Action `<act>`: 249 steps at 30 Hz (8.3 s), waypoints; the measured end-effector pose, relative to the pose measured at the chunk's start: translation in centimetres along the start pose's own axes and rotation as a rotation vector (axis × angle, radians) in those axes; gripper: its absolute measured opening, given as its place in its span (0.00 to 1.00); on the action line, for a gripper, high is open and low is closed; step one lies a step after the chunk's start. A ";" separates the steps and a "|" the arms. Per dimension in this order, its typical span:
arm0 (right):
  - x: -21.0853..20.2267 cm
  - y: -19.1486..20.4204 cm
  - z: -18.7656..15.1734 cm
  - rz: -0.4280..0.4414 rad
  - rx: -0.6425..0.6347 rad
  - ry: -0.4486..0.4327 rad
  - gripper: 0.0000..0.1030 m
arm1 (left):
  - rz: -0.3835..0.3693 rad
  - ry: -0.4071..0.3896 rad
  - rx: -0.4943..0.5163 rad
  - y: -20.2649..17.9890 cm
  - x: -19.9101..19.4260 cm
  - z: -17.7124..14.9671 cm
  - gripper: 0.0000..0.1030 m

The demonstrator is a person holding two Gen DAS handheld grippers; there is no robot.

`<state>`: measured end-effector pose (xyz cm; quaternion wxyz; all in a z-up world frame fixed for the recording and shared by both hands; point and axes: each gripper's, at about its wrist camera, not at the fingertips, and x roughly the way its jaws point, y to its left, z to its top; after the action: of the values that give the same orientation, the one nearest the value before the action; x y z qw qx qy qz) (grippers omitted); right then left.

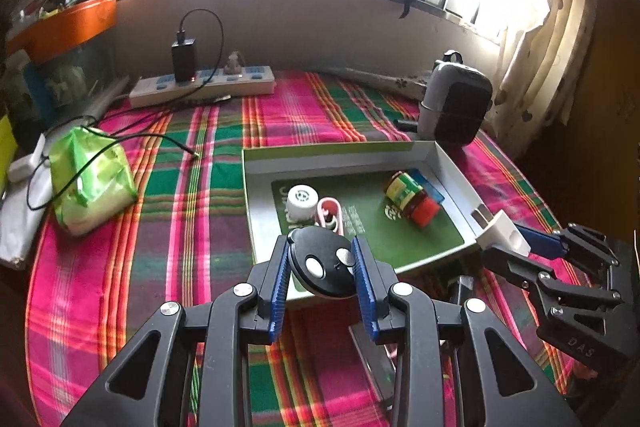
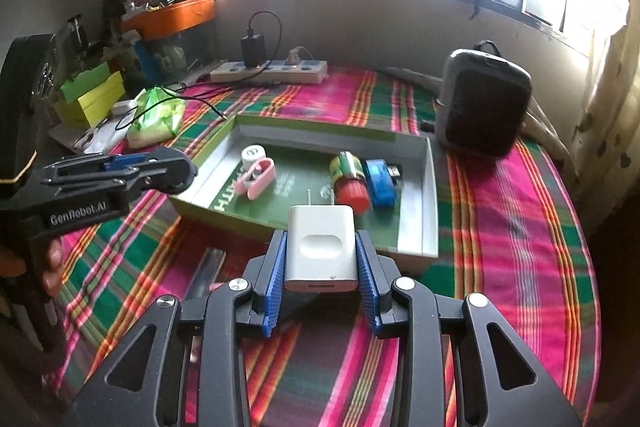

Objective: Organize rigid objects
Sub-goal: 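Carry the plug with the right gripper while the left gripper carries the fob to the box, then lower the plug into the box with the right gripper while the left gripper sets the fob inside, then withdraw both open grippers from the box toward the remaining loose items, then move the left gripper to the green-topped white holder while the right gripper approaches the black device, then grasp the green-topped white holder with the left gripper and lift it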

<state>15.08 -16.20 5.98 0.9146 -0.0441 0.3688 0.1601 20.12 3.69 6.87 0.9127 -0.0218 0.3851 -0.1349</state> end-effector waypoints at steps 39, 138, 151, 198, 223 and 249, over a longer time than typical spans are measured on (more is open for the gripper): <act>12.0 -0.4 5.2 0.079 -0.047 0.141 0.34 | 0.065 0.105 0.010 0.8 7.6 1.6 0.29; 0.6 1.5 -2.6 0.047 0.037 0.023 0.35 | 0.004 0.072 -0.030 -1.5 -1.8 -6.5 0.32; -1.6 0.3 -4.9 0.027 0.084 0.004 0.36 | -0.074 0.069 0.033 -4.3 -2.7 -8.0 0.39; -2.9 -1.4 -7.1 0.044 0.155 0.007 0.40 | -0.023 0.106 0.120 -7.1 -1.0 -9.3 0.31; -3.1 -1.0 -6.8 0.035 0.142 0.005 0.40 | -0.066 0.053 0.091 -5.6 -4.3 -10.5 0.31; -3.0 -0.4 -7.1 0.040 0.142 0.016 0.40 | -0.068 0.079 0.126 -6.2 -3.4 -11.0 0.42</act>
<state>8.50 -18.77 2.83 0.9090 0.0272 0.3874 0.1515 8.61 -0.70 2.37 0.8913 0.0277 0.4106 -0.1905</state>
